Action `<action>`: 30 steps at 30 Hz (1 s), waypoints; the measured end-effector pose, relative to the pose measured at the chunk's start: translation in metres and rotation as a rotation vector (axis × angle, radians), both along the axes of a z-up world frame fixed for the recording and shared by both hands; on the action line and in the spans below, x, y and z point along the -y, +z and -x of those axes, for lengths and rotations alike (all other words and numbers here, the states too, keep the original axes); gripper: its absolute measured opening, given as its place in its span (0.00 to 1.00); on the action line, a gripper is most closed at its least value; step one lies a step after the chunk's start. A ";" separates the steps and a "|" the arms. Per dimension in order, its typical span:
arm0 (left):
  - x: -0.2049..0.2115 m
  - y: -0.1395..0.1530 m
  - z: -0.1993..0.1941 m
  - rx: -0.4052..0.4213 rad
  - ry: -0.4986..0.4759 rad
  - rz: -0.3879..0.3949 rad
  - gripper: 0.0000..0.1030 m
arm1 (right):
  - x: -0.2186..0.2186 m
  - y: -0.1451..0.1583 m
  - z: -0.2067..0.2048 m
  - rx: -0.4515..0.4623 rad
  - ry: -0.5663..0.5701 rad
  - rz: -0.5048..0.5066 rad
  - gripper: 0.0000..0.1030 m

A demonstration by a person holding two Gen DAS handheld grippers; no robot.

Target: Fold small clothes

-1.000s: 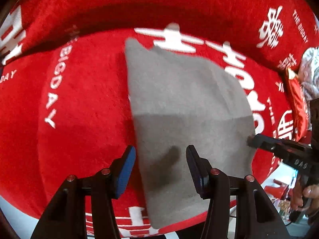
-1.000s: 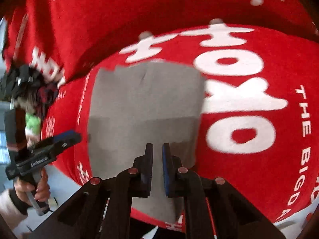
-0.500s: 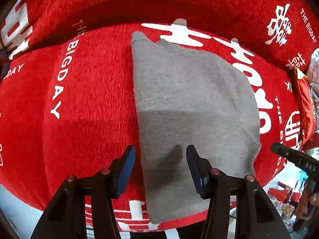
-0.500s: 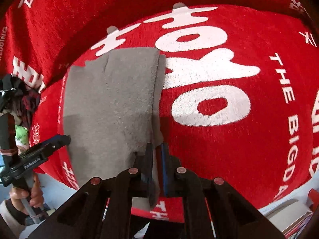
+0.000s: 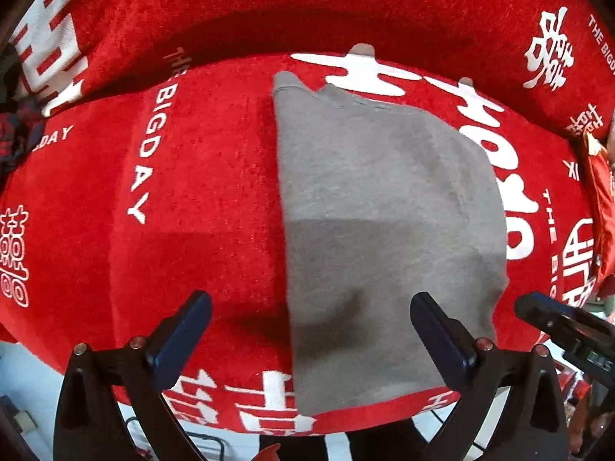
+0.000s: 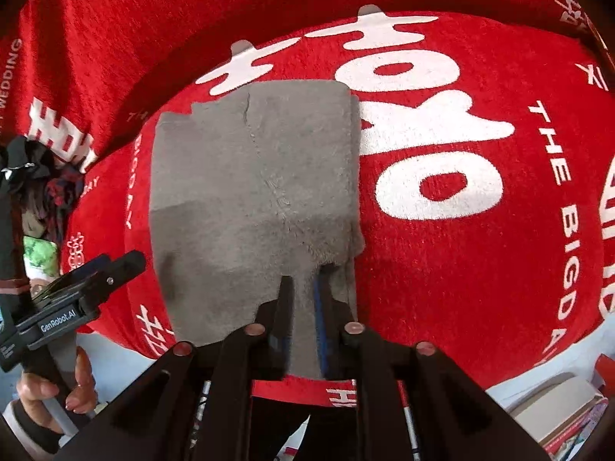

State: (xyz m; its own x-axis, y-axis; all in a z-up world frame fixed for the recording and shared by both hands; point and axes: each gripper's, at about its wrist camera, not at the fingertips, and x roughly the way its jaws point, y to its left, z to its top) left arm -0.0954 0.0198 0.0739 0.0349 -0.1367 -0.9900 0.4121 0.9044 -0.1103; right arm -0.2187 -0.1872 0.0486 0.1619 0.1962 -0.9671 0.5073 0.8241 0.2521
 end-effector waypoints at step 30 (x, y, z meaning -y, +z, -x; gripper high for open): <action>-0.019 0.002 0.004 0.055 0.022 -0.078 1.00 | -0.019 0.002 -0.015 -0.058 0.028 0.137 0.84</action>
